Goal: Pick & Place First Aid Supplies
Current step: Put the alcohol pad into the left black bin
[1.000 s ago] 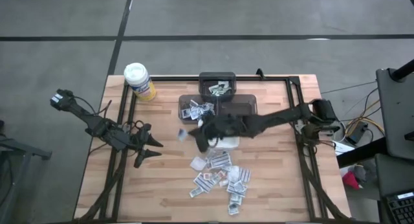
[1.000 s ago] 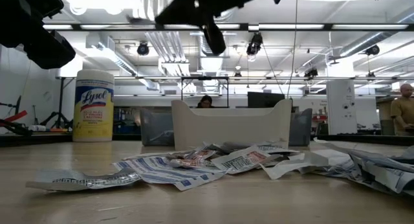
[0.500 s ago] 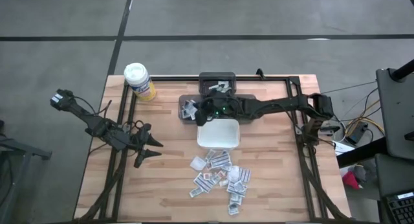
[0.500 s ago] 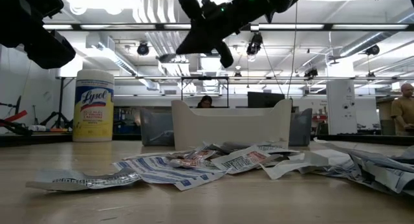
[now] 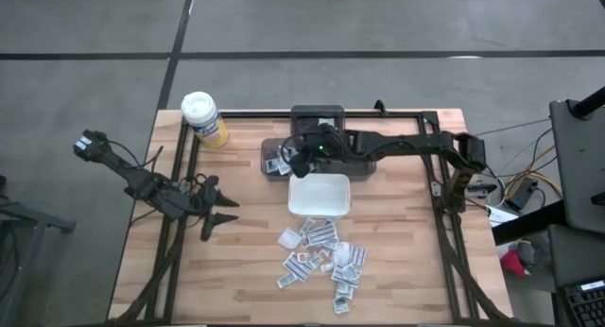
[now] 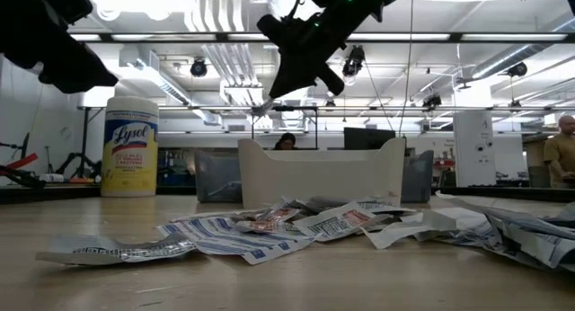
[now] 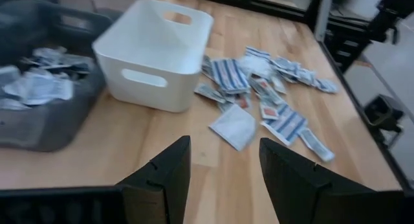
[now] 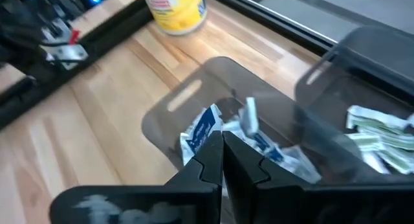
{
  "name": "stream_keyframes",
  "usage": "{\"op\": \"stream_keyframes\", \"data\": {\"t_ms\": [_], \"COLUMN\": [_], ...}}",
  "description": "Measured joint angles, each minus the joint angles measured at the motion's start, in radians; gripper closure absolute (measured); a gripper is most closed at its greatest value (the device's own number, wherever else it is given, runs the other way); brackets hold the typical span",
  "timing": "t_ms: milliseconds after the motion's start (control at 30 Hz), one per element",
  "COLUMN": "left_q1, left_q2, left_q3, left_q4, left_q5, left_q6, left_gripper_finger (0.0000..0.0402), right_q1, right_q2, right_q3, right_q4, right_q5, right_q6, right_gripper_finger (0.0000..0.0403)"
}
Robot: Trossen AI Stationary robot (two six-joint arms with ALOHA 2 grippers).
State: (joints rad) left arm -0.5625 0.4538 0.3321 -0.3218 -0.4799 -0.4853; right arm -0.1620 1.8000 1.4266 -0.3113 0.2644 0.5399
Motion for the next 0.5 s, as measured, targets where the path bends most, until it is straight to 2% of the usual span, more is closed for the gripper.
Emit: {"op": "stream_keyframes", "data": {"t_ms": [167, 500], "left_q1": [0.000, 0.000], "left_q2": [0.000, 0.000], "left_q3": [0.000, 0.000], "left_q4": [0.000, 0.000], "left_q5": [-0.040, -0.044], "left_q6": [-0.012, -0.028], "left_gripper_finger": [0.0225, 0.0225], "right_q1": [-0.025, -0.047], "right_q2": [0.000, 0.029], "right_q3": [0.006, 0.005], "right_q4": [-0.032, -0.052], "right_q5": [0.000, -0.020], "right_q6": [-0.025, -0.045], "right_gripper_finger": [0.0394, 0.0394]}}
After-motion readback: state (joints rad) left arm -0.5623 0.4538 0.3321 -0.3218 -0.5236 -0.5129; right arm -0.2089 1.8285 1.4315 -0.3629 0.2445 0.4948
